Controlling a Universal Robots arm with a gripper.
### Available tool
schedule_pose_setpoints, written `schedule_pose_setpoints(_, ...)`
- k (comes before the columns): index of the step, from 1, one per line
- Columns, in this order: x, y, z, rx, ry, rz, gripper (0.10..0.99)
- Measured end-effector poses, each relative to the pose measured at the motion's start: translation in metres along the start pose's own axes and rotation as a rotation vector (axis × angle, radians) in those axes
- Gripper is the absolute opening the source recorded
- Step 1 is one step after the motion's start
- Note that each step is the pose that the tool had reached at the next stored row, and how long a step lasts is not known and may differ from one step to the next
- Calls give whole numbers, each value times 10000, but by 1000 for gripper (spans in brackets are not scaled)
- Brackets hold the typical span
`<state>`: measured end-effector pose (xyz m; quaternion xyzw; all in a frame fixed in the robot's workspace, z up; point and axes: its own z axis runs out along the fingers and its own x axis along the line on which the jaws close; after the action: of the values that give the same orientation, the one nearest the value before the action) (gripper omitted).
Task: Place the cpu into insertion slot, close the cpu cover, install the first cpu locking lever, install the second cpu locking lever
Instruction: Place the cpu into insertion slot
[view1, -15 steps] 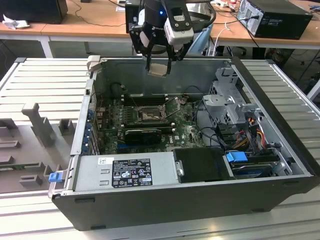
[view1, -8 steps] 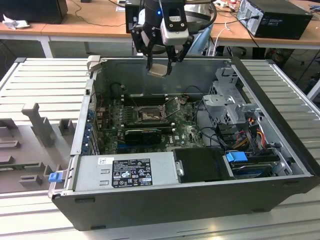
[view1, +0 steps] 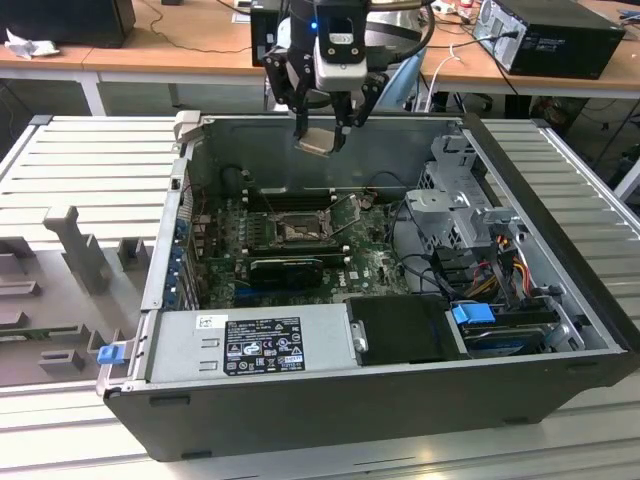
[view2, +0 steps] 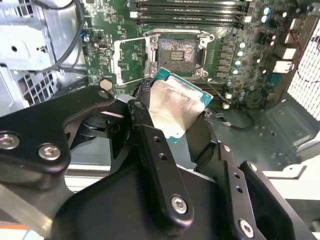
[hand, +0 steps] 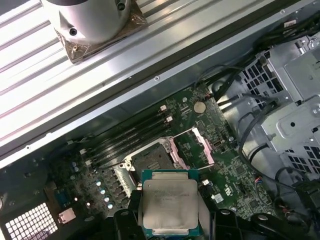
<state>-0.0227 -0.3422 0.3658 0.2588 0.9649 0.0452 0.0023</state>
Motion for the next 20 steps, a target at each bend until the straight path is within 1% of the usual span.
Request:
schedule_pose_setpoints(1, 0, 0, 2, -3, -12, 137, 529)
schedule_pose_setpoints(3, 0, -1, 8, -13, -63, 712, 529)
schedule_pose_setpoints(14, -1, -2, 18, -38, -177, 1991, 529)
schedule_pose_setpoints(15, 0, -2, 20, -45, -210, 2362, 529)
schedule_pose_setpoints(20, 0, -2, 25, -66, -313, 3520, 529)
